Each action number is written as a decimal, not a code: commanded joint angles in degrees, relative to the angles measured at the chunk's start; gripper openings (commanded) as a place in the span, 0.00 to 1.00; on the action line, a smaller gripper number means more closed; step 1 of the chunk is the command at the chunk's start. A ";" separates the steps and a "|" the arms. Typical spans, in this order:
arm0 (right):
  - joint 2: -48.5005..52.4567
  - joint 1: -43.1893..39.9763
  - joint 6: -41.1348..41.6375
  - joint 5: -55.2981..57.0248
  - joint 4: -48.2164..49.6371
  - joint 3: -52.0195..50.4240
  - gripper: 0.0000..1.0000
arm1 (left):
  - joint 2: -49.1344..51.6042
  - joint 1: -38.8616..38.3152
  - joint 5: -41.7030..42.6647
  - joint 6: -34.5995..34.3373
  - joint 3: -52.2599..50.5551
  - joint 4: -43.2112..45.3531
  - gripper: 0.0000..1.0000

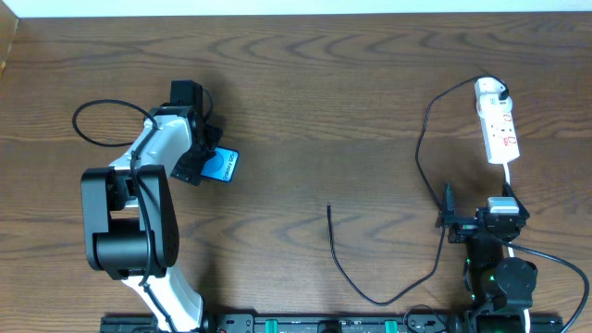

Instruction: Plug charger to phone and switch on socket

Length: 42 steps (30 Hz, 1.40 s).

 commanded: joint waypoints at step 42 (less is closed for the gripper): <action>-0.35 -0.02 -0.70 -0.11 -0.17 -0.09 0.99 | 1.55 -0.24 0.76 39.56 -0.46 0.70 0.90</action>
